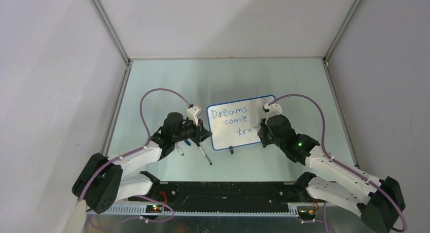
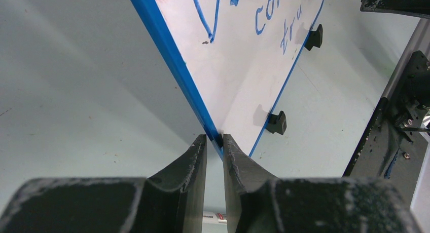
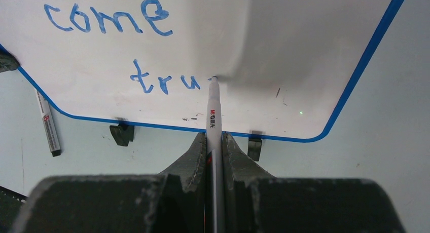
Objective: Write a sentence on the whiteboard
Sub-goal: Write a sentence with the whiteboard marker.
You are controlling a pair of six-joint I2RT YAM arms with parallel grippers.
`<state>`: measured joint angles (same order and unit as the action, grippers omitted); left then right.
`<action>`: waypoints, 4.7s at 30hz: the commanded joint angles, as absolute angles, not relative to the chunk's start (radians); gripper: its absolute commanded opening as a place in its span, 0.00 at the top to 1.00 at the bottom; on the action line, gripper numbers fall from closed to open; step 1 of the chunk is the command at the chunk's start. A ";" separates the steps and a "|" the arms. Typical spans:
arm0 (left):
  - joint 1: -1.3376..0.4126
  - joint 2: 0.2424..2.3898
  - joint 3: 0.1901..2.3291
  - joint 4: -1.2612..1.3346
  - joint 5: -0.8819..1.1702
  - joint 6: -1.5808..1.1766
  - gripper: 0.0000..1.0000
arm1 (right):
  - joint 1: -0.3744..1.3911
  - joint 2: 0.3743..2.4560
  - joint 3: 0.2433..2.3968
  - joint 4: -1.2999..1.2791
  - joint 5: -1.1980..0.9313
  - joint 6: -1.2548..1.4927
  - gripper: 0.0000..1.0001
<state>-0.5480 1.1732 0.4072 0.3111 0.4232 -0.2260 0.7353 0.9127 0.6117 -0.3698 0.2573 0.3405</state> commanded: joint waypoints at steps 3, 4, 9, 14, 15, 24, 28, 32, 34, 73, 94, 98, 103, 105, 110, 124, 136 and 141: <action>-0.555 1.161 0.434 0.328 0.436 -0.201 0.77 | 0.721 0.903 0.614 -0.367 0.299 0.353 1.00; -0.554 1.161 0.434 0.328 0.436 -0.201 0.77 | 0.720 0.902 0.614 -0.366 0.300 0.354 1.00; -0.554 1.161 0.434 0.328 0.435 -0.202 0.77 | 0.716 0.899 0.615 -0.355 0.293 0.351 1.00; -0.555 1.162 0.434 0.329 0.435 -0.201 0.77 | 0.712 0.905 0.626 -0.344 0.279 0.342 1.00; -0.555 1.163 0.434 0.328 0.436 -0.201 0.77 | 0.711 0.908 0.632 -0.344 0.276 0.339 1.00; -0.555 1.162 0.435 0.328 0.436 -0.201 0.77 | 0.711 0.927 0.652 -0.333 0.251 0.333 1.00; -0.555 1.164 0.436 0.328 0.435 -0.201 0.77 | 0.710 0.927 0.656 -0.332 0.248 0.331 1.00; -0.555 1.163 0.435 0.328 0.434 -0.201 0.77 | 0.711 0.927 0.662 -0.331 0.246 0.328 1.00; -0.555 1.163 0.435 0.328 0.435 -0.201 0.77 | 0.711 0.928 0.667 -0.332 0.246 0.327 1.00; -0.555 1.162 0.434 0.328 0.434 -0.201 0.77 | 0.714 0.949 0.673 -0.360 0.195 0.327 1.00; -0.555 1.161 0.434 0.329 0.436 -0.202 0.77 | 0.718 0.908 0.635 -0.399 0.204 0.345 1.00; -0.555 1.162 0.434 0.329 0.436 -0.201 0.77 | 0.719 0.903 0.631 -0.408 0.206 0.349 1.00; -0.555 1.161 0.435 0.329 0.435 -0.201 0.76 | 0.718 0.888 0.629 -0.408 0.203 0.348 1.00; -0.555 1.161 0.434 0.328 0.435 -0.201 0.77 | 0.719 0.880 0.629 -0.405 0.202 0.346 1.00; -0.555 1.160 0.434 0.329 0.435 -0.201 0.76 | 0.719 0.873 0.629 -0.394 0.205 0.337 1.00; -0.555 1.160 0.434 0.329 0.435 -0.201 0.77 | 0.717 0.919 0.637 -0.348 0.196 0.330 1.00; -0.555 1.160 0.433 0.329 0.435 -0.201 0.77 | 0.712 0.942 0.643 -0.344 0.214 0.330 1.00; -0.555 1.159 0.434 0.329 0.436 -0.201 0.76 | 0.706 0.938 0.642 -0.352 0.233 0.336 1.00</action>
